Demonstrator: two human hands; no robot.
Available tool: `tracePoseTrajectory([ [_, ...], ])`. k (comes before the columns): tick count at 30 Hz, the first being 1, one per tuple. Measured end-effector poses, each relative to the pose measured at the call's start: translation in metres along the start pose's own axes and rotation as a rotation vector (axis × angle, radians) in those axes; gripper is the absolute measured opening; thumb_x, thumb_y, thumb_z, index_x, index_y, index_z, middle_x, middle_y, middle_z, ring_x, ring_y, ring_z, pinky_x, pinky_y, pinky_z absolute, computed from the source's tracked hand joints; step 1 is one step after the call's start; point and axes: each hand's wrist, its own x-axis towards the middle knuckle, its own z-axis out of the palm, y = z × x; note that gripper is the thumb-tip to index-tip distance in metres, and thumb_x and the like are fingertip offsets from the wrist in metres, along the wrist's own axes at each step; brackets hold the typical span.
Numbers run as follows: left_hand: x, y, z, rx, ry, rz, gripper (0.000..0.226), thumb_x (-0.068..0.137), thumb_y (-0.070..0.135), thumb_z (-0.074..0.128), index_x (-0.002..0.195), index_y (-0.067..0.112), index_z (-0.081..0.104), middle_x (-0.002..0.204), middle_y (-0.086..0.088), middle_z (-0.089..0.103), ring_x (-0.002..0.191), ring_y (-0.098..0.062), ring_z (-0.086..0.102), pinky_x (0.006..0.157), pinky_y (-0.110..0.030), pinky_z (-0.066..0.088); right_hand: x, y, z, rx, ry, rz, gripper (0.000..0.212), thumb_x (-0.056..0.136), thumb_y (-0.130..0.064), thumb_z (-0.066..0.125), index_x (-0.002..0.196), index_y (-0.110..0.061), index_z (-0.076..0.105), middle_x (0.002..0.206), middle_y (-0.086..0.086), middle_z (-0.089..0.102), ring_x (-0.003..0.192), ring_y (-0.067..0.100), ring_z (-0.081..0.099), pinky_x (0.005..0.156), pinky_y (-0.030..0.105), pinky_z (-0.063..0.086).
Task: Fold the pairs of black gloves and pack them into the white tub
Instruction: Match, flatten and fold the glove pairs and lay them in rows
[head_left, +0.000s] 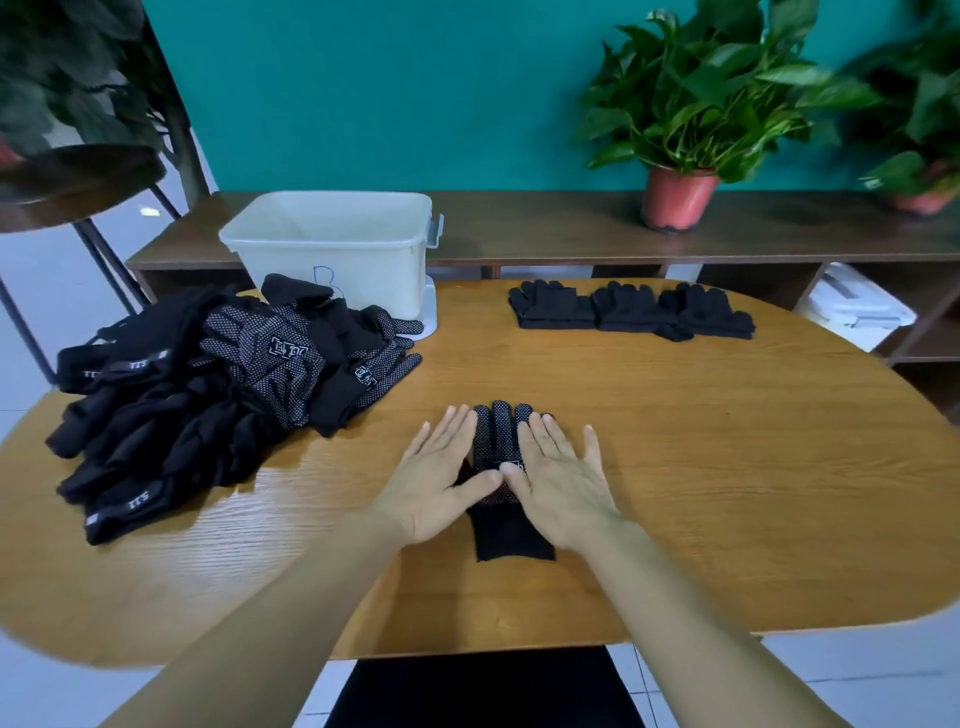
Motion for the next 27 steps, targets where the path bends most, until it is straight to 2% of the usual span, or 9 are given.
tracePoseTrajectory([
  [6, -0.014, -0.029, -0.039, 0.054, 0.196, -0.064, 0.104, 0.076, 0.076, 0.003, 0.158, 0.012, -0.001, 0.165, 0.002, -0.006, 0.144, -0.001, -0.019, 0.116, -0.021, -0.016, 0.014, -0.027, -0.035, 0.017, 0.158, -0.095, 0.057, 0.107, -0.04, 0.015, 0.157, -0.012, 0.013, 0.165, 0.004, 0.01, 0.152, 0.015, 0.0, 0.12, 0.049, -0.013],
  [9, -0.029, -0.051, -0.057, 0.104, 0.274, -0.086, 0.1, 0.078, 0.07, 0.002, 0.158, 0.01, 0.002, 0.166, 0.001, -0.003, 0.145, -0.002, -0.018, 0.115, -0.02, -0.019, 0.026, -0.042, -0.047, 0.024, 0.244, -0.135, 0.052, 0.107, -0.038, 0.02, 0.153, -0.013, 0.028, 0.16, 0.003, 0.028, 0.151, 0.016, 0.013, 0.119, 0.048, -0.01],
  [15, -0.052, -0.1, -0.09, 0.23, 0.416, -0.108, 0.09, 0.084, 0.059, 0.004, 0.158, 0.01, 0.012, 0.164, 0.004, 0.004, 0.145, 0.0, -0.012, 0.112, -0.017, -0.023, 0.054, -0.074, -0.056, 0.017, 0.339, -0.248, 0.045, 0.106, -0.035, 0.031, 0.144, -0.015, 0.044, 0.149, -0.001, 0.046, 0.147, 0.015, 0.022, 0.118, 0.043, -0.008],
  [19, -0.058, -0.133, -0.1, 0.339, 0.453, -0.13, 0.076, 0.093, 0.05, 0.015, 0.155, 0.007, 0.027, 0.162, 0.0, 0.021, 0.148, -0.006, 0.004, 0.117, -0.02, -0.018, 0.081, -0.096, -0.045, 0.013, 0.353, -0.341, 0.039, 0.102, -0.029, 0.044, 0.138, -0.014, 0.051, 0.14, 0.001, 0.056, 0.144, 0.021, 0.03, 0.118, 0.046, -0.003],
  [22, -0.055, -0.148, -0.1, 0.405, 0.442, -0.125, 0.06, 0.097, 0.037, 0.031, 0.146, 0.005, 0.045, 0.153, -0.007, 0.044, 0.145, -0.015, 0.029, 0.121, -0.029, -0.002, 0.104, -0.112, -0.033, -0.019, 0.402, -0.406, 0.035, 0.088, -0.024, 0.068, 0.121, -0.014, 0.065, 0.115, 0.001, 0.07, 0.129, 0.027, 0.051, 0.115, 0.047, 0.01],
  [24, -0.05, -0.155, -0.097, 0.414, 0.461, -0.111, 0.057, 0.096, 0.034, 0.034, 0.144, 0.006, 0.047, 0.151, -0.006, 0.046, 0.143, -0.018, 0.035, 0.121, -0.032, 0.002, 0.121, -0.122, -0.025, -0.069, 0.463, -0.423, 0.04, 0.068, -0.023, 0.083, 0.106, -0.017, 0.071, 0.098, -0.003, 0.073, 0.112, 0.027, 0.062, 0.107, 0.046, 0.02],
  [27, -0.044, -0.163, -0.091, 0.429, 0.485, -0.087, 0.055, 0.096, 0.032, 0.035, 0.144, 0.006, 0.047, 0.151, -0.005, 0.047, 0.143, -0.019, 0.037, 0.12, -0.035, 0.007, 0.142, -0.134, -0.015, -0.103, 0.485, -0.463, 0.058, 0.055, -0.019, 0.087, 0.11, -0.015, 0.071, 0.104, 0.002, 0.071, 0.11, 0.028, 0.062, 0.103, 0.046, 0.027],
])
